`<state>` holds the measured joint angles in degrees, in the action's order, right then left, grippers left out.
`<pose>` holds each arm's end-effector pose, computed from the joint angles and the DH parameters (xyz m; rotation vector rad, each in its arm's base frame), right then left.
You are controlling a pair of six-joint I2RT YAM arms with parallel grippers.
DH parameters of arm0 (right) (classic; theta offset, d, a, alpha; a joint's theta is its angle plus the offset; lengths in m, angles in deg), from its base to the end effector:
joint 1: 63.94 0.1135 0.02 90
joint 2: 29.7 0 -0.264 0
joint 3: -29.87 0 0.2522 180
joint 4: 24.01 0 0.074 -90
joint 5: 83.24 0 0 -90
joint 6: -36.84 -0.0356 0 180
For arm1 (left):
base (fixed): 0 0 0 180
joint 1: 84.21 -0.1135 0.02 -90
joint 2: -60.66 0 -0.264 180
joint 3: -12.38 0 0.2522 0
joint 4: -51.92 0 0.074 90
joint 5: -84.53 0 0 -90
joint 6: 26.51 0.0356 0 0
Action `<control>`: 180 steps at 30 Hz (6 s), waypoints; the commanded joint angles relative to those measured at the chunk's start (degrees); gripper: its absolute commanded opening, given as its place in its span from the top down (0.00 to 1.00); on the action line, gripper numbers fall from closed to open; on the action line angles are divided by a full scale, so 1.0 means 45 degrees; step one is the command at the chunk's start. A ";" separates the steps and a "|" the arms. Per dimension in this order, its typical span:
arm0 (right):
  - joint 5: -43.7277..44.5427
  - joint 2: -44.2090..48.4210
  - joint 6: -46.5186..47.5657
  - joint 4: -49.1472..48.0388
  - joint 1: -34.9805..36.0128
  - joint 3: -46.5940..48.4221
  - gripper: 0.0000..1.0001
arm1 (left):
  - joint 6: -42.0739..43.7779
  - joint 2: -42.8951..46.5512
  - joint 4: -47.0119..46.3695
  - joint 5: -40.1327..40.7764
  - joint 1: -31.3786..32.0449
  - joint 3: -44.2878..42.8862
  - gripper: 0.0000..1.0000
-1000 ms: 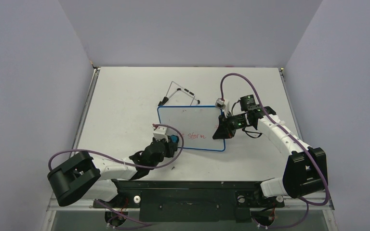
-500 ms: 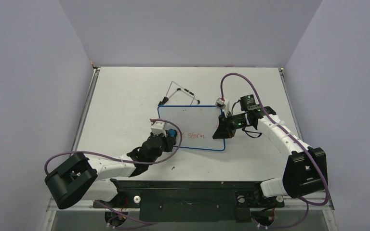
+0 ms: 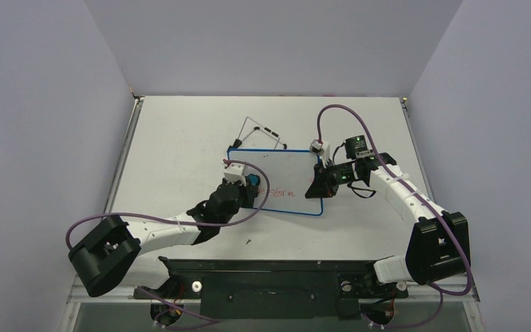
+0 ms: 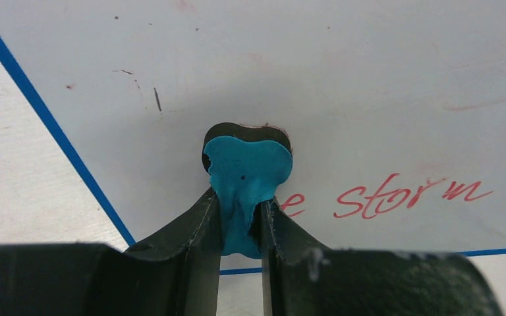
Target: Erase the whiteboard
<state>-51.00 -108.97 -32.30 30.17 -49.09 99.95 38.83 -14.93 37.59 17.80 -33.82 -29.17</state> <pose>0.2450 0.0961 0.2495 -1.0122 2.1420 1.2648 0.1790 -0.1942 0.1920 0.1544 1.9113 -0.5038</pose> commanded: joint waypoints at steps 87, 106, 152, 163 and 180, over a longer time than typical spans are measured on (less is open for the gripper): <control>0.0048 0.0332 0.0620 0.0691 0.0152 -0.0019 1.00 | -0.0090 -0.2322 -0.8536 0.2535 0.1051 0.2497 1.00; 0.0049 0.0314 0.0637 0.0711 0.0156 -0.0014 1.00 | -0.0611 -0.1137 -0.5761 0.1940 0.0757 0.2520 1.00; -0.0006 0.0394 0.0676 0.0745 0.0155 0.0006 1.00 | 0.0597 -0.0295 -0.4649 0.1912 0.0792 0.1626 1.00; 0.0042 0.0327 0.0676 0.0753 0.0152 -0.0014 1.00 | 0.0690 -0.2233 -0.4774 0.3607 0.3491 0.0418 1.00; 0.0025 0.0316 0.0676 0.0760 0.0140 -0.0013 1.00 | 0.0509 -0.0430 -0.4688 0.2050 0.1797 0.1654 1.00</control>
<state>-51.39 -108.86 -30.92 31.44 -48.96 99.97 41.12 -17.44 18.33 27.50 -28.94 -22.44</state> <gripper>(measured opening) 0.018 0.187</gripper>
